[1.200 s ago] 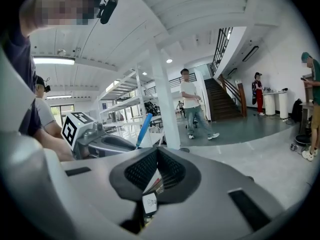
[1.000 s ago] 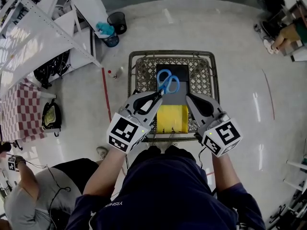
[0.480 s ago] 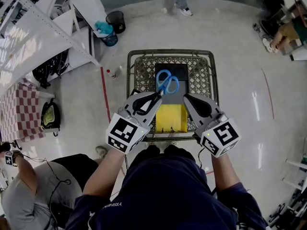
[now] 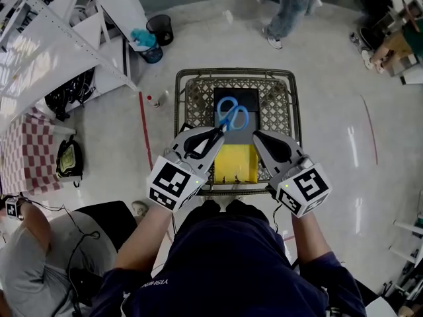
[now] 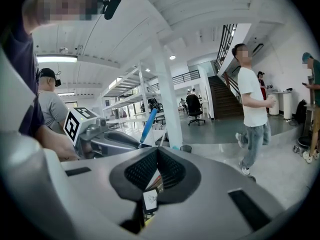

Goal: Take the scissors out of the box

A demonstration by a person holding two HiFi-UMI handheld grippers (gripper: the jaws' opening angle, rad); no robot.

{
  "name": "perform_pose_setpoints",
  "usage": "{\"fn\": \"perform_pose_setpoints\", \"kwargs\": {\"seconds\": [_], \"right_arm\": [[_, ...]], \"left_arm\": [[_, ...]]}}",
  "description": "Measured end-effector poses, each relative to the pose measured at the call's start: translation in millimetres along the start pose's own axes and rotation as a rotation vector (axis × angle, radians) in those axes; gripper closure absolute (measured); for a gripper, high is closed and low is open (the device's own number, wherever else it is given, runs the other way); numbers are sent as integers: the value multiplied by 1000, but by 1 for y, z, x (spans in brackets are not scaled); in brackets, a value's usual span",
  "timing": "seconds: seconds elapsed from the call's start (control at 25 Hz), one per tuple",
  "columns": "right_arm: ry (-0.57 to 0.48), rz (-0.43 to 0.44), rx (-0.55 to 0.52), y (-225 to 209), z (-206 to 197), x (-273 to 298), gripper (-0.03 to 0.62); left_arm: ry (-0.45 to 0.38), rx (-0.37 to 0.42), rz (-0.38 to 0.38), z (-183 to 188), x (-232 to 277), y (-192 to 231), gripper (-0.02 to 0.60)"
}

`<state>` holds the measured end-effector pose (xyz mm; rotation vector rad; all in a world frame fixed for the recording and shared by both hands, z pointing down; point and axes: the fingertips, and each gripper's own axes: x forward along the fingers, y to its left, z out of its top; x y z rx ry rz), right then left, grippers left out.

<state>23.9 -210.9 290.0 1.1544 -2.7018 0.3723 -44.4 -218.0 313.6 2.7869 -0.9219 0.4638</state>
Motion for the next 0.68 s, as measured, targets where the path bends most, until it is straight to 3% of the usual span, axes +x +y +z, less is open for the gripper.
{"fn": "perform_pose_setpoints", "kwargs": {"seconds": [0.68], "right_arm": [[7, 5, 8, -4, -4, 4, 576]], "left_arm": [[6, -6, 1, -3, 5, 2, 509]]}}
